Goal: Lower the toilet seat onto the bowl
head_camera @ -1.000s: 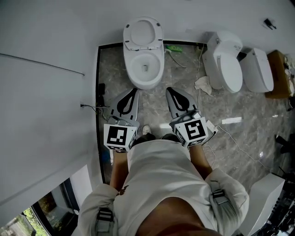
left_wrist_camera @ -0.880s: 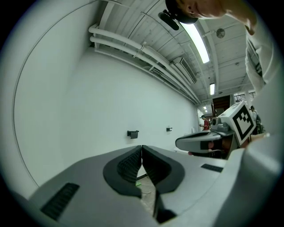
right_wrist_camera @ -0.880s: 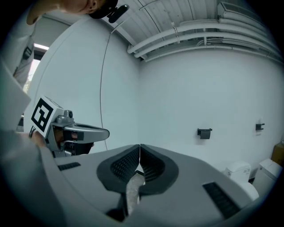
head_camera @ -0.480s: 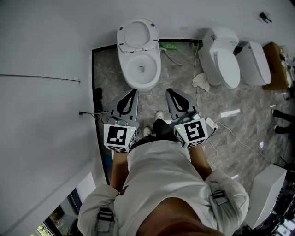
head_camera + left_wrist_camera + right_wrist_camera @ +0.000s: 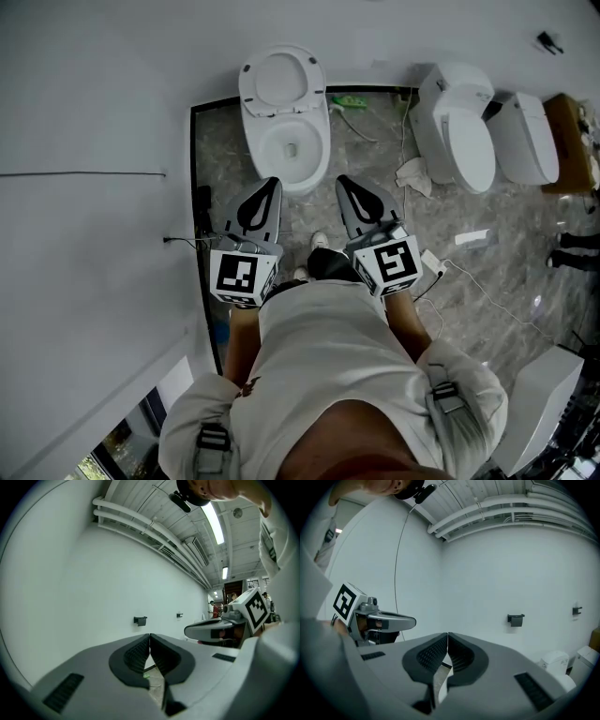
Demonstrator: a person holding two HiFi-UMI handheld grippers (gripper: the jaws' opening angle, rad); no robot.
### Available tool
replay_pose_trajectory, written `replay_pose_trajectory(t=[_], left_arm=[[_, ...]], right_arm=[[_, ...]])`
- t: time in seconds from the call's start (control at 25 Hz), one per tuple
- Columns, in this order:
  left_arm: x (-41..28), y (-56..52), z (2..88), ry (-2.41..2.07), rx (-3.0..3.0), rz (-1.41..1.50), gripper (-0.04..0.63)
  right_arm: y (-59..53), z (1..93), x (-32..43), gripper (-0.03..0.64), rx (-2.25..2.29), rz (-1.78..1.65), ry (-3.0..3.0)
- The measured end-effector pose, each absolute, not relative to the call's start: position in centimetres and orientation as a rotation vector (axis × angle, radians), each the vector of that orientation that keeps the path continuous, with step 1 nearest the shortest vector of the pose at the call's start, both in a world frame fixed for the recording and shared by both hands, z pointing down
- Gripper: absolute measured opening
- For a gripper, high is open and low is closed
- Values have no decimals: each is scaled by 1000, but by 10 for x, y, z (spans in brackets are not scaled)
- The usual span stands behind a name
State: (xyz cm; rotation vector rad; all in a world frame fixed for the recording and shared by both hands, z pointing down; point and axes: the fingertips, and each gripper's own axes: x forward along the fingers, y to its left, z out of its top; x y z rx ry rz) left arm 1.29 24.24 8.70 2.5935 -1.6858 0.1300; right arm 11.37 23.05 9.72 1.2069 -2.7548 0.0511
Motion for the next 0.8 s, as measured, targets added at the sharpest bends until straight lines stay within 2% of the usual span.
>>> replay_pose_trajectory(t=[0.8], left_arm=[[47,163,89,-1757,2530,185,23]], right_arm=[[144,105,156,21,1161,121,-2813]])
